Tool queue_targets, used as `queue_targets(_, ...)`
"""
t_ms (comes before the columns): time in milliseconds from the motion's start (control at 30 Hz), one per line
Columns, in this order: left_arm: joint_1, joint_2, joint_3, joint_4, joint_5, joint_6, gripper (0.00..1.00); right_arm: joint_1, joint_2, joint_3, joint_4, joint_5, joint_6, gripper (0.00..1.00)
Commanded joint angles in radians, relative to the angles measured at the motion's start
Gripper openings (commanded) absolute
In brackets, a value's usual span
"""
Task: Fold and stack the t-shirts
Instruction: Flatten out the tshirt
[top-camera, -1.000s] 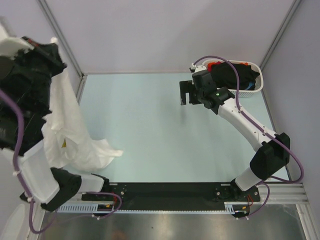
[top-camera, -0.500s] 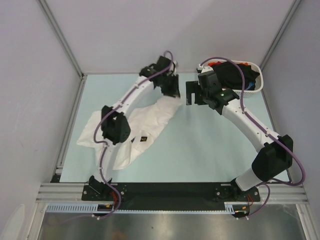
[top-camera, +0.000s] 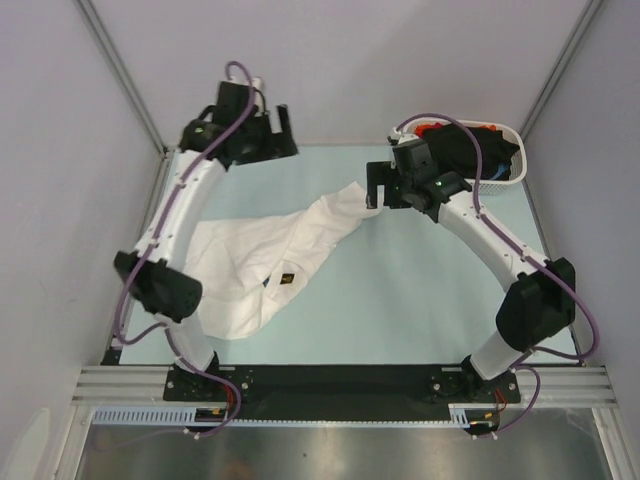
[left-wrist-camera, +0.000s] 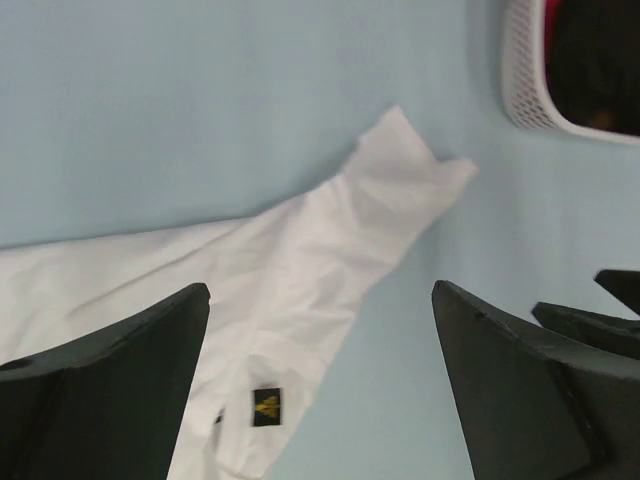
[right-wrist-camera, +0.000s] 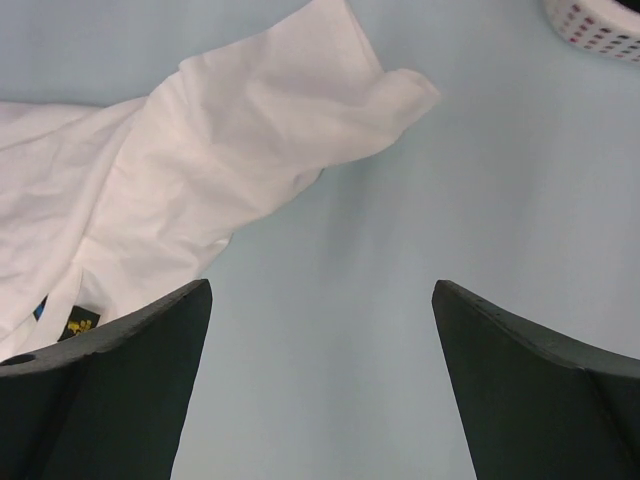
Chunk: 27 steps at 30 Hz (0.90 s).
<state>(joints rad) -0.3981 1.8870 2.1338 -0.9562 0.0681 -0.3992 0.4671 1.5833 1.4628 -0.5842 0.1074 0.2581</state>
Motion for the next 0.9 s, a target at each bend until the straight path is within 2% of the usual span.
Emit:
queue_targets(0, 0.095, -0.112, -0.219, -0.120, -0.223, 0.059, 1.00, -0.001, 0.063, 0.065, 0.021, -0.086, 0.018, 0.98)
queue_targets(167, 0.227, -0.190, -0.460, -0.121, -0.212, 0.028, 0.99, -0.002, 0.118, 0.116, 0.011, -0.126, 0.013, 0.97)
queue_targets(467, 0.343, -0.193, -0.721, -0.049, -0.097, -0.013, 0.98, -0.001, 0.168, 0.159, 0.011, -0.164, 0.023, 0.97)
queue_targets(600, 0.360, -0.149, -0.770, -0.004, -0.027, -0.001, 0.96, -0.001, 0.176, 0.166, 0.001, -0.166, 0.024, 0.97)
queue_targets(867, 0.361, -0.045, -0.776, 0.060, 0.007, -0.013, 0.96, -0.002, 0.191, 0.195, -0.009, -0.161, 0.017, 0.97)
